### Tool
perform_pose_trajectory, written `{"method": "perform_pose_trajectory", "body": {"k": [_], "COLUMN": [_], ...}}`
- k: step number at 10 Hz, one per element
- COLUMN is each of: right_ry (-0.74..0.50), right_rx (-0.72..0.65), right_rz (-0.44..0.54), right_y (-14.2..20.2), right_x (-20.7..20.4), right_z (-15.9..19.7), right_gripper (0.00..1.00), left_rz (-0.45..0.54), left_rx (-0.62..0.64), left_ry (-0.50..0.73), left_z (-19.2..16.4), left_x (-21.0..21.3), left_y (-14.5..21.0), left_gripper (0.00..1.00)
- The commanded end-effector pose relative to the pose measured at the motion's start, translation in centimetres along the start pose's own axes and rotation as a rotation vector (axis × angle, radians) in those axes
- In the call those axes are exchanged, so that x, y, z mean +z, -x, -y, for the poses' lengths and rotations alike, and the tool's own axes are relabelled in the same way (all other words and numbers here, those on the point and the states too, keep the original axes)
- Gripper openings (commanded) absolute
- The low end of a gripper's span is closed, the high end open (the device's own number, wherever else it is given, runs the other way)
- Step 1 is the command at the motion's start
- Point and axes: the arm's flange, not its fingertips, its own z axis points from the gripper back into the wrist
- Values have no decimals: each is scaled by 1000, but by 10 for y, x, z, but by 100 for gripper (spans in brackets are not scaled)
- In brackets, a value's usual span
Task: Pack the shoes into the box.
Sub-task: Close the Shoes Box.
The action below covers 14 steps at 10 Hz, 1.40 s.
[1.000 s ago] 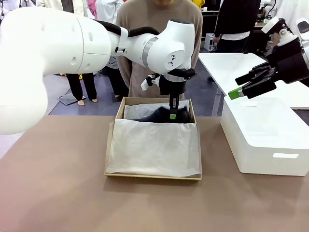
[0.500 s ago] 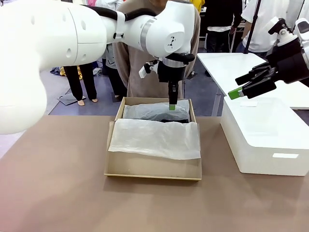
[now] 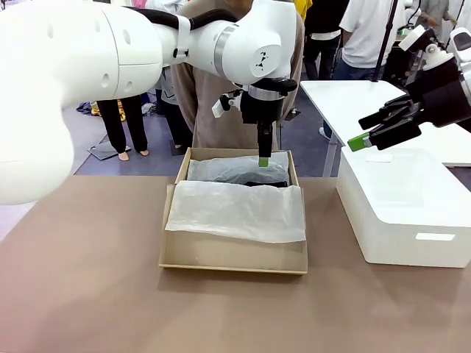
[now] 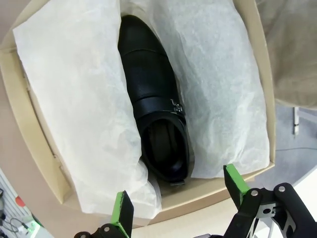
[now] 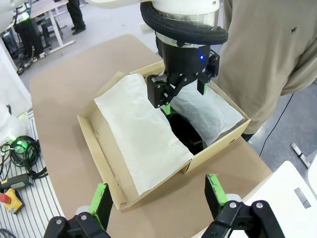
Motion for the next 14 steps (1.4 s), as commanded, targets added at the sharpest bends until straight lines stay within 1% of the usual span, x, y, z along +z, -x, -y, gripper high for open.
{"method": "perform_pose_trajectory", "body": {"k": [1, 6, 7, 8, 9, 10, 11, 13, 14], "right_ry": [-11, -11, -11, -11, -11, -11, -11, -11, -11], "right_rx": [10, 10, 10, 10, 10, 10, 10, 10, 10], "right_rz": [17, 17, 17, 17, 17, 17, 17, 17, 17], "right_y": [-1, -1, -1, -1, -1, -1, -1, -1, -1], "right_x": [-1, -1, -1, -1, -1, -1, -1, -1, -1], "right_z": [2, 2, 2, 2, 2, 2, 2, 2, 2], "right_gripper": [100, 100, 100, 100, 100, 100, 100, 100, 100], "left_rz": [11, 11, -1, 25, 21, 38, 45, 12, -14], "left_rx": [3, 3, 0, -131, -252, -381, -502, -663, -786], "left_ry": [7, 7, 2, 19, -10, -62, -86, -106, -96], "left_z": [-1, -1, 0, -8, -12, -16, -18, -20, -24], "left_x": [0, 0, 0, 12, 20, 26, 33, 44, 51], "left_y": [-1, -1, 0, -5, -17, -30, -45, -76, -95], "left_gripper": [100, 100, 100, 100, 100, 100, 100, 100, 100]}}
